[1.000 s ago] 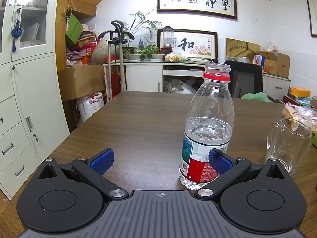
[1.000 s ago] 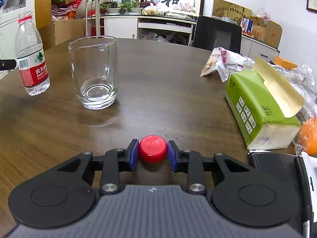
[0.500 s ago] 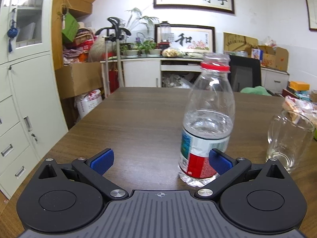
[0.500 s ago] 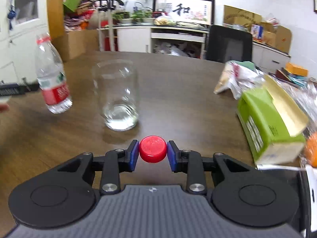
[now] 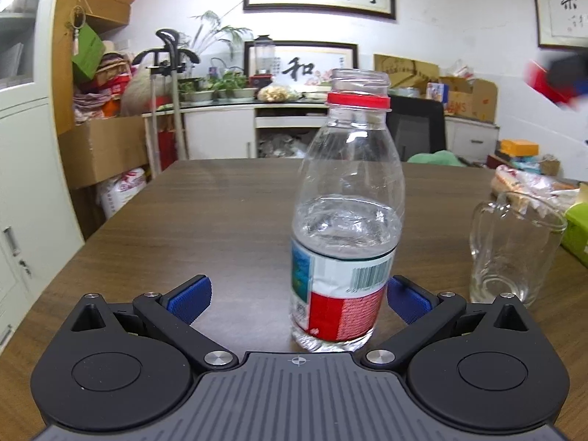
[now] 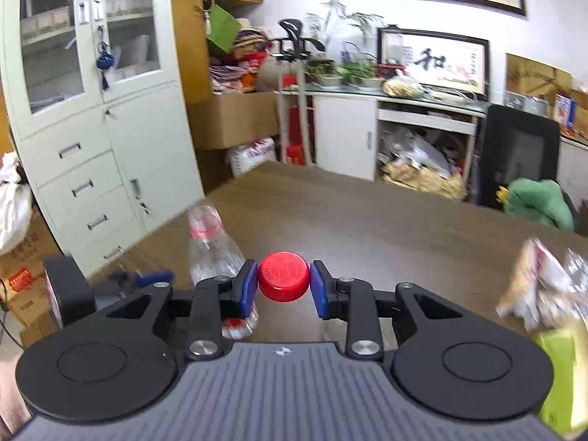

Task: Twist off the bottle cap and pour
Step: 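Carry the red cap with the right gripper onto the bottle mouth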

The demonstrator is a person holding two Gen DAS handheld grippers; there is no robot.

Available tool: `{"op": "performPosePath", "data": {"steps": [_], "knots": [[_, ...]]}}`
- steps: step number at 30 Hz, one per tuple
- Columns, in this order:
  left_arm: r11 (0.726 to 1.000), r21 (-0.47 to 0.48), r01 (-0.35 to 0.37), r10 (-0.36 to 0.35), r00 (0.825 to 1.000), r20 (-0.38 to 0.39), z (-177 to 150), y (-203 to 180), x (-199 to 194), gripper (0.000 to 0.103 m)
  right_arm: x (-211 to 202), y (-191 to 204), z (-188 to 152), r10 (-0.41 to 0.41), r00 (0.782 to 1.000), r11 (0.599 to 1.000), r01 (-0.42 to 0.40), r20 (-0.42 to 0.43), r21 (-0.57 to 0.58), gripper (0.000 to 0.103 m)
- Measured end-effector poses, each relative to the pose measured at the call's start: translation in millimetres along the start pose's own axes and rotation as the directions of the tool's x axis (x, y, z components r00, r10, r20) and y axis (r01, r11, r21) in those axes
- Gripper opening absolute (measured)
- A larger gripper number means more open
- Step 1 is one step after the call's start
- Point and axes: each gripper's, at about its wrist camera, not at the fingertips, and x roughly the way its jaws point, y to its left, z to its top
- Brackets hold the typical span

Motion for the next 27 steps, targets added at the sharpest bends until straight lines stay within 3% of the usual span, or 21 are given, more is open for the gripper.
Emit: {"op": "performPosePath", "data": {"steps": [4, 10, 17, 27], "knots": [[0.999, 0.008, 0.032, -0.032, 0.999, -0.010, -1, 0, 8, 0.103, 30, 10, 33, 0.095, 0.995, 0.995, -0.096, -0.037, -0.005, 0.032], [0.998, 0.028, 0.055, -0.055, 0.999, -0.003, 1, 1, 16, 0.103, 68, 21, 61, 0.132, 0.984, 0.990, -0.137, -0.123, -0.033, 0.032], [0.995, 0.063, 0.077, -0.078, 0.997, 0.016, 3, -6, 21, 0.103, 85, 32, 70, 0.074, 0.982, 0.992, -0.090, -0.175, -0.084, 0.032], [0.993, 0.090, 0.077, -0.077, 0.997, 0.000, 4, -11, 32, 0.103, 96, 40, 67, 0.078, 0.976, 0.992, -0.096, -0.203, -0.083, 0.032]]}}
